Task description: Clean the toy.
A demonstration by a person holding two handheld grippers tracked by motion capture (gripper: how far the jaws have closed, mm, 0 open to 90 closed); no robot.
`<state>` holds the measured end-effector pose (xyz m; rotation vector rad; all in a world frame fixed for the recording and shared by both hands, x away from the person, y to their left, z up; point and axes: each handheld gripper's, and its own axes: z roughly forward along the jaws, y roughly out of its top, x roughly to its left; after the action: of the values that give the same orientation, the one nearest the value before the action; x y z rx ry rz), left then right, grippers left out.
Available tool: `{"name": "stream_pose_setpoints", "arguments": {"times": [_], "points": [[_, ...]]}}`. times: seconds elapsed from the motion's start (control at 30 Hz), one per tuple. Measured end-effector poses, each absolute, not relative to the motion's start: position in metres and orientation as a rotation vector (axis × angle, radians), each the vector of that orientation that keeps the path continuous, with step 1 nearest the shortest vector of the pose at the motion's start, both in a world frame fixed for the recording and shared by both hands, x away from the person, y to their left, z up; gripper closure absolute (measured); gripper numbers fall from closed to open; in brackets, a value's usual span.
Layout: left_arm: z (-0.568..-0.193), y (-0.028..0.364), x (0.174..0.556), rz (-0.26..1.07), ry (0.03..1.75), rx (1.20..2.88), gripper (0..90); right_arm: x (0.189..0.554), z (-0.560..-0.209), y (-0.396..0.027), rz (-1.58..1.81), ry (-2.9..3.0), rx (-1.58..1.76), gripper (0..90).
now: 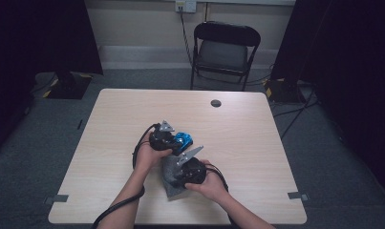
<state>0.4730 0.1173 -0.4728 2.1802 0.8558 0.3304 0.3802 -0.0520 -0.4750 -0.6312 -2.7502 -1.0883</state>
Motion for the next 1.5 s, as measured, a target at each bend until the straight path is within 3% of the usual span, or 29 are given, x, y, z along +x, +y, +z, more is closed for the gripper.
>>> {"name": "stream_pose_setpoints", "arguments": {"times": [0.53, 1.2, 1.5], "points": [[-0.473, 0.117, 0.472, 0.348, 0.863, 2.170, 49.6, 0.381, -0.459, -0.098, -1.104, -2.796, -0.638, 76.1], [-0.473, 0.118, 0.472, 0.333, 0.855, 2.175, 49.6, 0.414, -0.433, -0.163, -1.211, -2.790, -0.961, 76.3], [-0.474, 0.118, 0.472, 0.343, 0.857, 2.166, 49.6, 0.436, -0.439, -0.175, -1.205, -2.780, -1.179, 76.3]]}}
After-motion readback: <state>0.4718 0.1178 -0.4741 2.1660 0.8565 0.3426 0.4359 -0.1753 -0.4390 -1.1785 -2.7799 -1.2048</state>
